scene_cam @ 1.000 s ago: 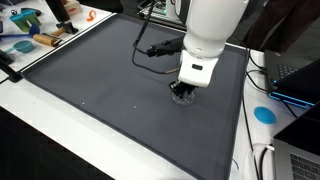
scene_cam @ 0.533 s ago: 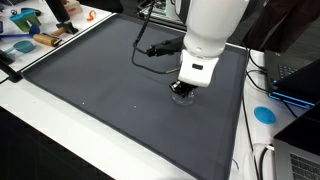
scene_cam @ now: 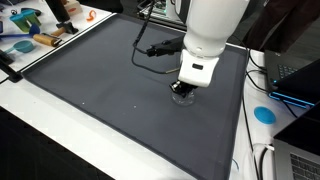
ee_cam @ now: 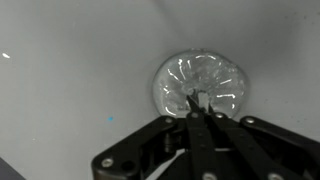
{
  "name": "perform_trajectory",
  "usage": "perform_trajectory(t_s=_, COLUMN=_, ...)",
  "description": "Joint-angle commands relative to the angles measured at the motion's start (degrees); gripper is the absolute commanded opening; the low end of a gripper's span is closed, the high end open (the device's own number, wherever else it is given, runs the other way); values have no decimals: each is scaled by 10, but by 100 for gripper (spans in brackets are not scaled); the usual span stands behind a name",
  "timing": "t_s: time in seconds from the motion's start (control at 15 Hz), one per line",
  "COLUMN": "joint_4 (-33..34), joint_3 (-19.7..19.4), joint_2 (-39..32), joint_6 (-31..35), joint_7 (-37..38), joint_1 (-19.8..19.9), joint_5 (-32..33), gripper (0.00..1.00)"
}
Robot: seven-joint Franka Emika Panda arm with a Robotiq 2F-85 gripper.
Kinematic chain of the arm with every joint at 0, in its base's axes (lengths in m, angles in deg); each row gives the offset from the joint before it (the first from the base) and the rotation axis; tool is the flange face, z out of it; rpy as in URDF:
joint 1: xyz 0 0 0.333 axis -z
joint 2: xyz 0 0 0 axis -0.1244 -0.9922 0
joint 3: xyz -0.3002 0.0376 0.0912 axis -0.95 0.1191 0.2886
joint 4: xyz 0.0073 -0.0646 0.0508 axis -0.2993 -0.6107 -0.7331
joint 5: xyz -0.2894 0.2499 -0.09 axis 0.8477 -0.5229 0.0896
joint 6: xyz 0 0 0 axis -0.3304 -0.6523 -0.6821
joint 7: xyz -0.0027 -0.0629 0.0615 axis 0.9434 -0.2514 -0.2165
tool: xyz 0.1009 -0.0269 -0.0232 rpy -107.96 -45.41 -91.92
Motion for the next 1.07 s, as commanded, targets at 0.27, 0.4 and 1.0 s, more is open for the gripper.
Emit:
perform_trajectory(t_s=0.27, joint_4=11, joint_3=10, joint_2=7, joint_6=-21, joint_7=9, joint_1=4, joint_5=-5, gripper=66)
perform_trajectory(t_s=0.4, joint_4=12, joint_3=12, joint_2=15, joint_6=-31, joint_7=11, joint_1=6, joint_5=-11, gripper=81)
perform_trajectory(t_s=1.0, joint_4=32, joint_3=12, joint_2=68, joint_6=-83, joint_7=71, joint_1=-3, joint_5=-25, gripper=100)
